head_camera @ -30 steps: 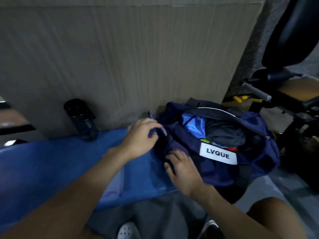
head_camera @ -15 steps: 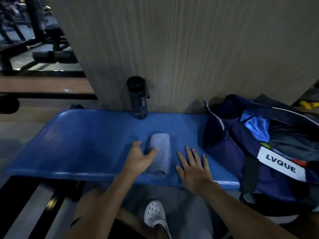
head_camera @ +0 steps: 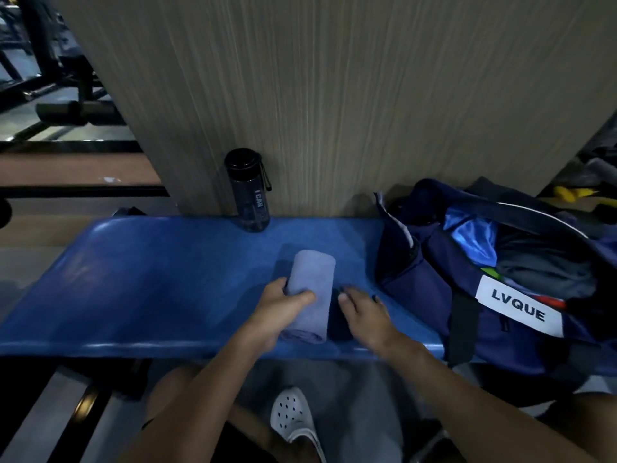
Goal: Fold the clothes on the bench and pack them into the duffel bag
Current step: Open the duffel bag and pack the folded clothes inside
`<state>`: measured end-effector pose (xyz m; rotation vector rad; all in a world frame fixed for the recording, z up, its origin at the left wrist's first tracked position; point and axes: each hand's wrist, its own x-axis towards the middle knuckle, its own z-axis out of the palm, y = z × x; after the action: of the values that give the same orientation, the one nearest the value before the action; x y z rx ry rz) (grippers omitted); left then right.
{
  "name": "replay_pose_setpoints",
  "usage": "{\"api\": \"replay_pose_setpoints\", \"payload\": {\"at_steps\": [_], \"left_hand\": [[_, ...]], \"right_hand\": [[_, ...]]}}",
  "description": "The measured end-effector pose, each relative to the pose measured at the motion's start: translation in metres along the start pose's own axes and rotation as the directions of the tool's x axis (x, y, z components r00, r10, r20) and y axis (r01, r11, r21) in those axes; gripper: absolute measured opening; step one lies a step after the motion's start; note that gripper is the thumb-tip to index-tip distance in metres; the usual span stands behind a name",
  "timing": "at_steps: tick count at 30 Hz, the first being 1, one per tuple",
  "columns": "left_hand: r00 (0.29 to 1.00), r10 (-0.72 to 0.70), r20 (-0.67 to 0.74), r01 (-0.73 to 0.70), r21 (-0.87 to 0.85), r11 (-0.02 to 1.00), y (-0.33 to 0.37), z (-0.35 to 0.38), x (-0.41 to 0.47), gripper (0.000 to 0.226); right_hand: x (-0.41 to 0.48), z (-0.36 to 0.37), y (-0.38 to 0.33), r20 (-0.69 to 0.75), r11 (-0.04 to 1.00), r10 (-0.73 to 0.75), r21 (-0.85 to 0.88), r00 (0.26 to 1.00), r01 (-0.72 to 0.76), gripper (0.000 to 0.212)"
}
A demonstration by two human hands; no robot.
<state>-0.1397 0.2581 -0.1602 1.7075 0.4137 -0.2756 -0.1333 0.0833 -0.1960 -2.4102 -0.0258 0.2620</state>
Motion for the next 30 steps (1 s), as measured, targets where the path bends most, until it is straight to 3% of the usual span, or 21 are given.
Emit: {"api": "replay_pose_setpoints", "payload": {"at_steps": [1, 2, 4, 10, 15, 17, 20, 21, 23, 25, 27, 30], "left_hand": [[0.999, 0.022, 0.039, -0.02, -0.057, 0.998, 0.007, 0.003, -0.005, 0.026], [0.996, 0.041, 0.079, -0.032, -0.111, 0.993, 0.015, 0.006, -0.009, 0.034], [0.986, 0.079, 0.148, -0.054, -0.166, 0.985, 0.031, 0.015, -0.018, 0.046], [0.941, 0.231, 0.248, -0.195, -0.16, 0.968, 0.077, 0.061, -0.039, 0.032], [0.875, 0.353, 0.332, -0.325, -0.14, 0.935, 0.101, 0.112, -0.052, 0.047], [0.84, 0.412, 0.354, -0.412, -0.078, 0.908, 0.107, 0.135, -0.051, 0.038], [0.773, 0.555, 0.308, -0.613, 0.133, 0.779, 0.115, 0.162, -0.037, 0.022], [0.705, 0.641, 0.303, -0.708, 0.242, 0.664, 0.119, 0.167, -0.03, 0.023], [0.504, 0.768, 0.397, -0.838, 0.441, 0.322, 0.13, 0.177, -0.018, 0.027], [0.398, 0.733, 0.552, -0.829, 0.558, 0.03, 0.144, 0.188, -0.004, 0.032], [0.428, 0.614, 0.663, -0.772, 0.621, -0.133, 0.157, 0.199, 0.007, 0.04], [0.51, 0.495, 0.704, -0.714, 0.667, -0.214, 0.171, 0.206, 0.023, 0.05]], "right_hand": [[-0.003, -0.01, -0.01, -0.023, 0.951, 0.088, 0.3, 0.996, -0.077, 0.04], [-0.007, -0.02, -0.018, 0.029, 0.809, 0.151, 0.572, 0.988, -0.14, 0.036], [-0.013, -0.038, -0.027, 0.148, 0.515, 0.132, 0.834, 0.98, -0.195, 0.032], [-0.034, -0.094, -0.018, 0.072, 0.219, 0.05, 0.972, 0.996, -0.082, 0.052], [-0.053, -0.143, 0.01, -0.067, 0.037, 0.065, 0.997, 0.996, 0.065, 0.055], [-0.06, -0.16, 0.021, -0.163, 0.104, 0.171, 0.984, 0.972, 0.147, 0.051], [-0.066, -0.179, 0.046, -0.367, 0.39, 0.341, 0.893, 0.865, 0.225, 0.042], [-0.067, -0.184, 0.057, -0.431, 0.466, 0.352, 0.851, 0.831, 0.244, 0.037], [-0.07, -0.192, 0.08, -0.529, 0.595, 0.331, 0.76, 0.782, 0.261, 0.027], [-0.071, -0.197, 0.098, -0.584, 0.692, 0.301, 0.677, 0.753, 0.249, 0.023], [-0.071, -0.199, 0.11, -0.602, 0.729, 0.279, 0.64, 0.748, 0.242, 0.025], [-0.061, -0.199, 0.121, -0.59, 0.782, 0.275, 0.597, 0.76, 0.181, 0.022]]}}
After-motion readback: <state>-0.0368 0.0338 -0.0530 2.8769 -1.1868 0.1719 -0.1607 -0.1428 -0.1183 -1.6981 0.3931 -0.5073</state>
